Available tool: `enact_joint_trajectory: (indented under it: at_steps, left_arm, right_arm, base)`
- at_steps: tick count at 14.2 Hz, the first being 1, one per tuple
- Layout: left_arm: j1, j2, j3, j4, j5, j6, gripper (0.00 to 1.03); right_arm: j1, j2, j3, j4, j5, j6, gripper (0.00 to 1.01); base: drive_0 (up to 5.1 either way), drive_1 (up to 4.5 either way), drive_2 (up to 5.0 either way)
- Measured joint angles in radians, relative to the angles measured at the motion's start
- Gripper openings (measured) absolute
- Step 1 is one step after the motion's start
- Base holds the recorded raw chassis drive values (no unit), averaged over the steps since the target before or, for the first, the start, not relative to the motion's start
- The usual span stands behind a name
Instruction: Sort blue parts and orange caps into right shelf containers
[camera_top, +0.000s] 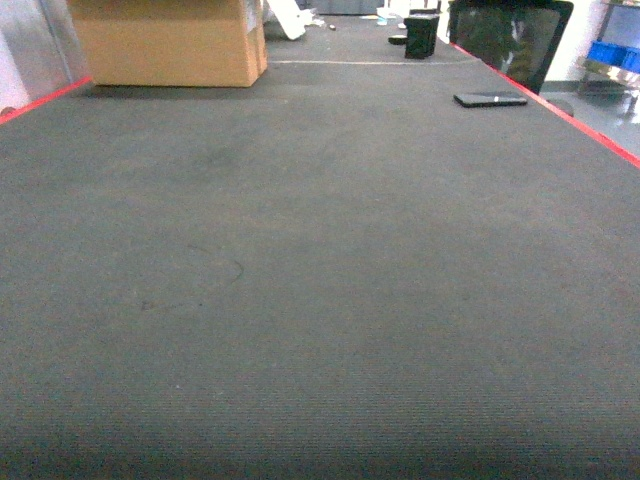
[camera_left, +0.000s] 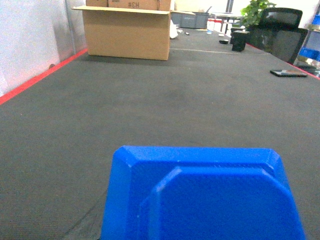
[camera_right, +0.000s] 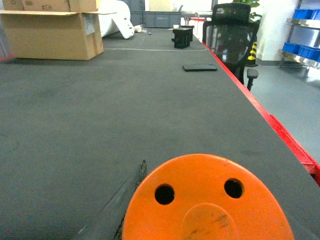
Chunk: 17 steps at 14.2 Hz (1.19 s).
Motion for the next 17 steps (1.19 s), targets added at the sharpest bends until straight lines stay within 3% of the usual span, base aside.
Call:
enact_joint_trajectory:
  at_steps: [17]
  left_arm:
    - [0.0,0.0,0.0,0.0,0.0,0.001,0.42]
  right_arm:
    - [0.0,0.0,0.0,0.0,0.0,0.0,0.43]
  base:
    - [-1.6,-1.63,-1.6]
